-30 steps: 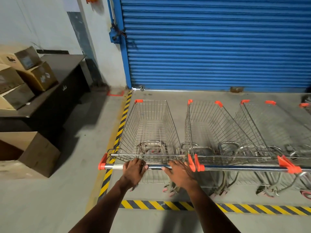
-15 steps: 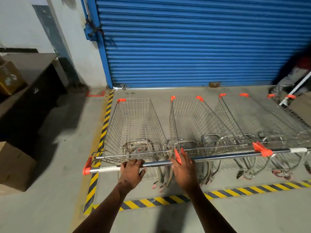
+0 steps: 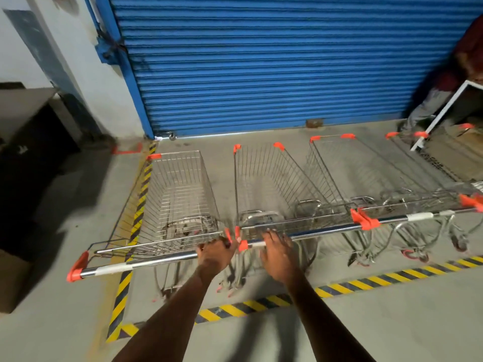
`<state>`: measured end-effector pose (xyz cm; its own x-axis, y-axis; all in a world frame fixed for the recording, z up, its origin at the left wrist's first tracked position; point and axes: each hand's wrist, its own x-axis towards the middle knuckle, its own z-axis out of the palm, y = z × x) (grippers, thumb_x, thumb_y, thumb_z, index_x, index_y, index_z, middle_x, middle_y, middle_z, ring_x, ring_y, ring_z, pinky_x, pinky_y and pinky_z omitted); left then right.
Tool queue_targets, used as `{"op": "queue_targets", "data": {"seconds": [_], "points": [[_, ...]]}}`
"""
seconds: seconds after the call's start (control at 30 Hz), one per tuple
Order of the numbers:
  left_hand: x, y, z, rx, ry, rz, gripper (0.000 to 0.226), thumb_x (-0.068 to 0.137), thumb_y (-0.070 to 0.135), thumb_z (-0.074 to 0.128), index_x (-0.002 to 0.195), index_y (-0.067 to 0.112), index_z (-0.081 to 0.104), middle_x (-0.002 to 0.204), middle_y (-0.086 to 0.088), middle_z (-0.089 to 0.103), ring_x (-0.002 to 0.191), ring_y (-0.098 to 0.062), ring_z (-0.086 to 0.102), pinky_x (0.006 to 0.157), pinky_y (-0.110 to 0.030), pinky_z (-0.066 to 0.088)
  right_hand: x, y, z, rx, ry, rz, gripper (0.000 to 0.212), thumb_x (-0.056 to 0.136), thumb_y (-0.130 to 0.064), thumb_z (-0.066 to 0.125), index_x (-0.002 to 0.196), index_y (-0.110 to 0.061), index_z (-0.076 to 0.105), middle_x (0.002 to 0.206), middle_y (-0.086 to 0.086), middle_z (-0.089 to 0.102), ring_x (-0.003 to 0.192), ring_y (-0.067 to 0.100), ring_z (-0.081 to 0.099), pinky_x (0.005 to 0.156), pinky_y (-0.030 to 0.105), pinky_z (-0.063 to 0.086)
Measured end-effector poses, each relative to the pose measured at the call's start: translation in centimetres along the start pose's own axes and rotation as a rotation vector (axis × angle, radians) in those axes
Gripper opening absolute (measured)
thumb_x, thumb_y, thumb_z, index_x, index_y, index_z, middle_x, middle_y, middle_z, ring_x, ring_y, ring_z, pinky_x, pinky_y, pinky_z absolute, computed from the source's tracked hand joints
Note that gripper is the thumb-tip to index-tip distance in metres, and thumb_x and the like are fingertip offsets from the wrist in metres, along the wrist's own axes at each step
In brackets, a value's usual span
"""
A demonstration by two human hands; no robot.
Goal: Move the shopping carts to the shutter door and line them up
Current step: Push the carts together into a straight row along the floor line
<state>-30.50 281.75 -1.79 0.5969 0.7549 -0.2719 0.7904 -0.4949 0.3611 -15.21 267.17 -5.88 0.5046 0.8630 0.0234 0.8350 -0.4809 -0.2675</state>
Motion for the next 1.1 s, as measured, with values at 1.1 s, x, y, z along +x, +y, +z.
{"op": "queue_targets", "data": {"seconds": [1.1], "points": [[5.2,15.3,3.8,0.214,0.222,0.000,0.069,0.094,0.058,0.052,0.144,0.013,0.037,0.143,-0.011,0.041,0.131,-0.027,0.040,0.112,-0.054,0.031,4.8,27.7,-9.0,-0.155,0.093,0.479,0.023,0.092,-0.020,0.063,0.113,-0.019,0.070,0.123,0.012,0.065,0.107,0.035,0.063,0.088,0.043,0.048]]}}
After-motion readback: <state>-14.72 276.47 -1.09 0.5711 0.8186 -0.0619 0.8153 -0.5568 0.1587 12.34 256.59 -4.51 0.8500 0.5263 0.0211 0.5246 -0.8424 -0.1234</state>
